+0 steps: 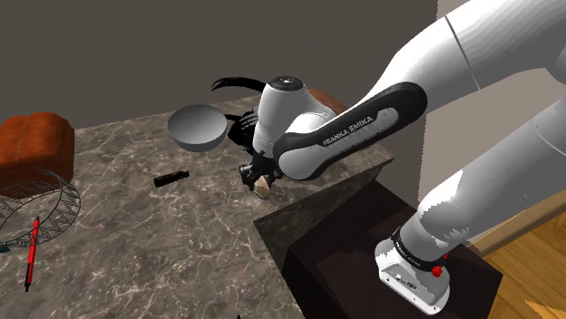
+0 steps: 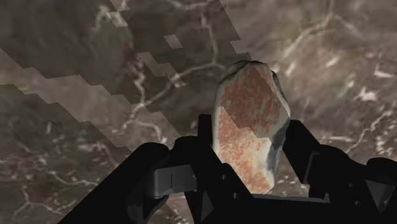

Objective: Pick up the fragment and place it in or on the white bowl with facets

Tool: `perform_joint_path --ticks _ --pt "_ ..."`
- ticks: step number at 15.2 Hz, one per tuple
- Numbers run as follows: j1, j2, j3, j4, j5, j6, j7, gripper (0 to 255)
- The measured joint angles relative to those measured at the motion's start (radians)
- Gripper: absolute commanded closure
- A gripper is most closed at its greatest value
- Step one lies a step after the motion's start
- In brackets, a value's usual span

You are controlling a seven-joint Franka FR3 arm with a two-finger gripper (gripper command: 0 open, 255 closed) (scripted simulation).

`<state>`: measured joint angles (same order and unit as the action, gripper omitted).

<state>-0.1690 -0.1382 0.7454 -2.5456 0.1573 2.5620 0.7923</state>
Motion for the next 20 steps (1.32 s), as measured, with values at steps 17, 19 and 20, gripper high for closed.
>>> perform_joint_path --ticks 17,19,20 --pt "0.028 -0.099 -0.036 0.042 0.071 -0.127 -0.053 255" --pt "0.033 -0.122 -0.047 0.053 0.082 -0.159 -0.063 255" --pt "0.037 -0.137 -0.054 0.057 0.091 -0.177 -0.070 255"
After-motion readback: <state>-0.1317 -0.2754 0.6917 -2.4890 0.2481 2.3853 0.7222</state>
